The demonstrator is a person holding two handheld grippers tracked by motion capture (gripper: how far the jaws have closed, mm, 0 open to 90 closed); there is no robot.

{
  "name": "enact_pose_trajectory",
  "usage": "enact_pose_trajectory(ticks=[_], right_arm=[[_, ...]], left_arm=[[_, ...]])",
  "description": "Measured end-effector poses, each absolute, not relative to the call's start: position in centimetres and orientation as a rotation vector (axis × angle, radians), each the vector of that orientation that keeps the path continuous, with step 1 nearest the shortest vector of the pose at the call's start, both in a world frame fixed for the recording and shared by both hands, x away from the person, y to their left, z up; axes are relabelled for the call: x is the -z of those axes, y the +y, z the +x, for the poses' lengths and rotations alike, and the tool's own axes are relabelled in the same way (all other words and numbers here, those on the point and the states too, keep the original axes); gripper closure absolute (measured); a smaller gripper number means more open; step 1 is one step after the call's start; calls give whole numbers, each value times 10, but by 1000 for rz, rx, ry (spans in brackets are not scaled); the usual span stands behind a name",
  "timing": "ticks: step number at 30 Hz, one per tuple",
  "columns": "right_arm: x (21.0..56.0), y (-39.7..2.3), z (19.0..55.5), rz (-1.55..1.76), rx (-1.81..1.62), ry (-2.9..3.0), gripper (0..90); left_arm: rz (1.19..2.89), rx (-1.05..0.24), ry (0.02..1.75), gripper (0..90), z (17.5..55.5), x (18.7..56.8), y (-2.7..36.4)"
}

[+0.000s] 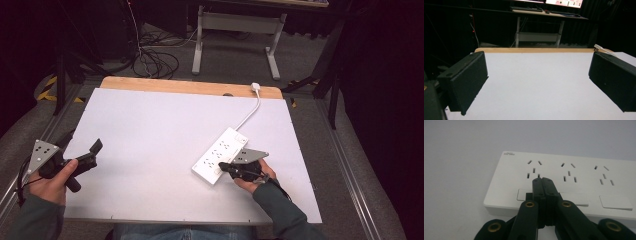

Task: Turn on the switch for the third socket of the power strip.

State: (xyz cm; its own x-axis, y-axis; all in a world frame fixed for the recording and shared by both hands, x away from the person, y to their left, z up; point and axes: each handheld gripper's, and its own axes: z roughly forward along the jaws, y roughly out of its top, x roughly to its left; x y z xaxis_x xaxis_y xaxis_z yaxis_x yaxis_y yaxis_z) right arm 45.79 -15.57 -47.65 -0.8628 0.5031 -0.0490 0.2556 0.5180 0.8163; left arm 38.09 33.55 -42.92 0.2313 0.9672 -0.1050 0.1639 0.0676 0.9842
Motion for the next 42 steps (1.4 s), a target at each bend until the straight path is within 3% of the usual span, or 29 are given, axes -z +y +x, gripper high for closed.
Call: enact_pose_trajectory(ticks=[42], right_arm=[[482, -157, 461, 646, -1249, 2438, 900]], left_arm=[[1363, -881, 1170, 27, 382, 429, 334]])
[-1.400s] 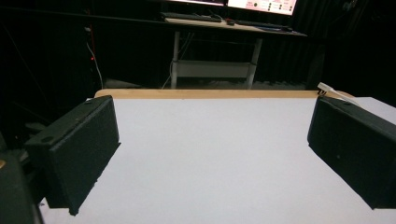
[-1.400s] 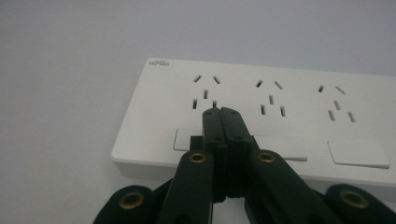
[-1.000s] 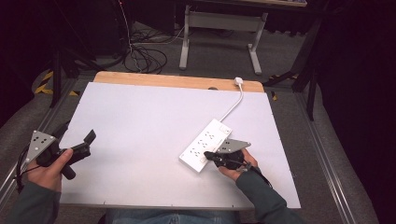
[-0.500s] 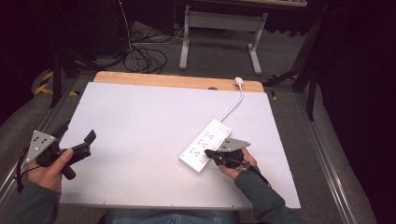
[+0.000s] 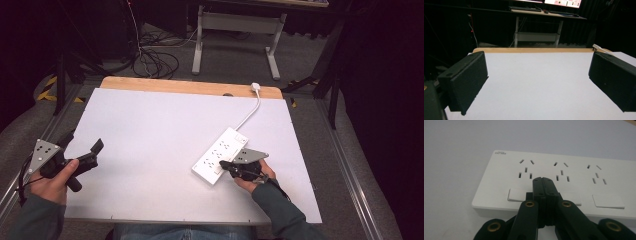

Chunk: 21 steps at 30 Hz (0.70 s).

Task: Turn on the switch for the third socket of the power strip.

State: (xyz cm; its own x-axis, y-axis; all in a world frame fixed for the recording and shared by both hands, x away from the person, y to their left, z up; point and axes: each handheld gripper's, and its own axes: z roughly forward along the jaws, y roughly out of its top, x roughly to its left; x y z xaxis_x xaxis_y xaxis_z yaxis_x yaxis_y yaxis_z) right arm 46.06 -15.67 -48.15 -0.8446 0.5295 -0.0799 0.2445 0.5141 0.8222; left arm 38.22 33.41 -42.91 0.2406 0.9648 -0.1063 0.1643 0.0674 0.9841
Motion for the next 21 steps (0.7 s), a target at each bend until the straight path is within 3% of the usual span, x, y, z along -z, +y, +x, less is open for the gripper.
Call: enact_pose_trajectory(ticks=[21], right_arm=[[481, -156, 460, 641, -1244, 2436, 900]], left_arm=[[1357, -883, 1173, 27, 381, 429, 335]])
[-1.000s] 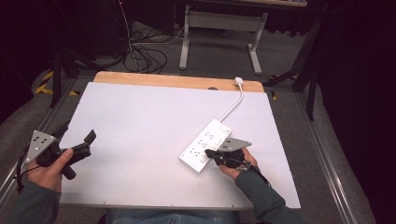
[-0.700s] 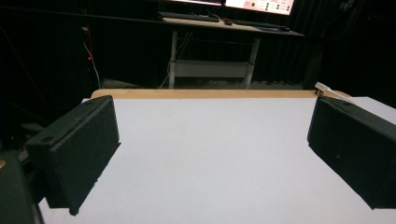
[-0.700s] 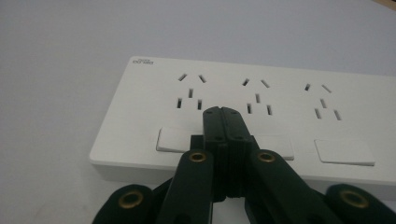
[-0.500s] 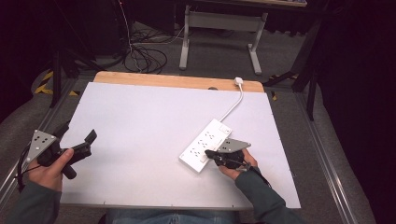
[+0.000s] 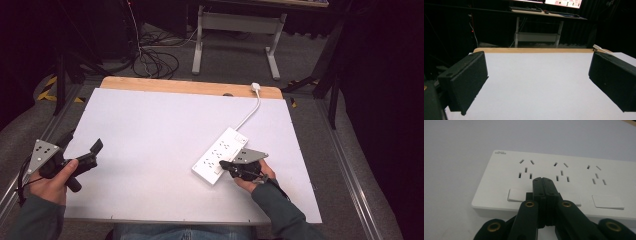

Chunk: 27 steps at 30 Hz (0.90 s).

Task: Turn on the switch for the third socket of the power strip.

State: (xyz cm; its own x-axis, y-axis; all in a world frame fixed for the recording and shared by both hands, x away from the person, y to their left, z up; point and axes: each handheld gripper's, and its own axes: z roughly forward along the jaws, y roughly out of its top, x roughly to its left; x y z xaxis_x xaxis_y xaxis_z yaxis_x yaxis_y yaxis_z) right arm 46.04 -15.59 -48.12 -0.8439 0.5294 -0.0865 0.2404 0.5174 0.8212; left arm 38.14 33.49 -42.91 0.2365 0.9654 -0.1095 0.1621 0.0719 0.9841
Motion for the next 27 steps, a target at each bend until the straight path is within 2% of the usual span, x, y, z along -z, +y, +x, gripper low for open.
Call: enact_pose_trajectory(ticks=[27], right_arm=[[458, -167, 457, 621, -1475, 2262, 900]], left_arm=[[1358, -884, 1170, 27, 381, 429, 335]])
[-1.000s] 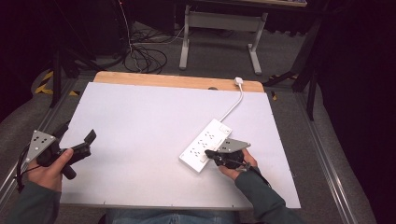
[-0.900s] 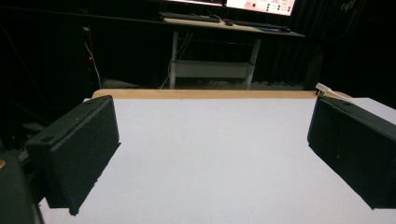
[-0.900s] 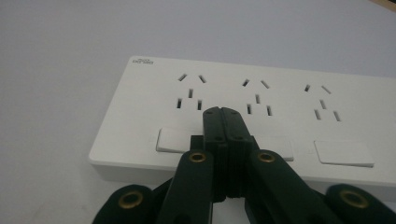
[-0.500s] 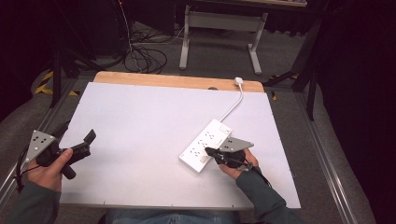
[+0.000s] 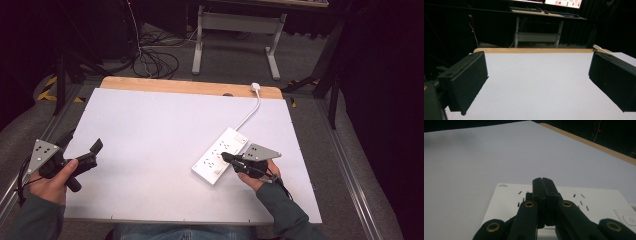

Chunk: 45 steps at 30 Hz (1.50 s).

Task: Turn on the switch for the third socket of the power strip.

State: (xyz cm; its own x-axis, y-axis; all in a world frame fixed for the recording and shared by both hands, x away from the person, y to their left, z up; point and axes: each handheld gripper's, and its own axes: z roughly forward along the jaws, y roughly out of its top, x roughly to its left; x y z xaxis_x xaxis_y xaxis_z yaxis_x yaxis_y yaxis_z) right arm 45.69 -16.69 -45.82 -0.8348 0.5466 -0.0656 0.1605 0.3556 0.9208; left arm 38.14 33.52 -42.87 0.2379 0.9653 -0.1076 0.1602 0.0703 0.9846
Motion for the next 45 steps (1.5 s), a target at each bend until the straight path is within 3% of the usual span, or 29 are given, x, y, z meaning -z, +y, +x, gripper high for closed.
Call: enact_pose_trajectory(ticks=[13, 45], right_arm=[[450, -172, 454, 620, -1539, 2211, 891], [441, -186, 453, 681, -1626, 2128, 765]], left_arm=[[1355, -886, 1172, 26, 381, 428, 336], [1354, -885, 1172, 27, 381, 428, 336]])
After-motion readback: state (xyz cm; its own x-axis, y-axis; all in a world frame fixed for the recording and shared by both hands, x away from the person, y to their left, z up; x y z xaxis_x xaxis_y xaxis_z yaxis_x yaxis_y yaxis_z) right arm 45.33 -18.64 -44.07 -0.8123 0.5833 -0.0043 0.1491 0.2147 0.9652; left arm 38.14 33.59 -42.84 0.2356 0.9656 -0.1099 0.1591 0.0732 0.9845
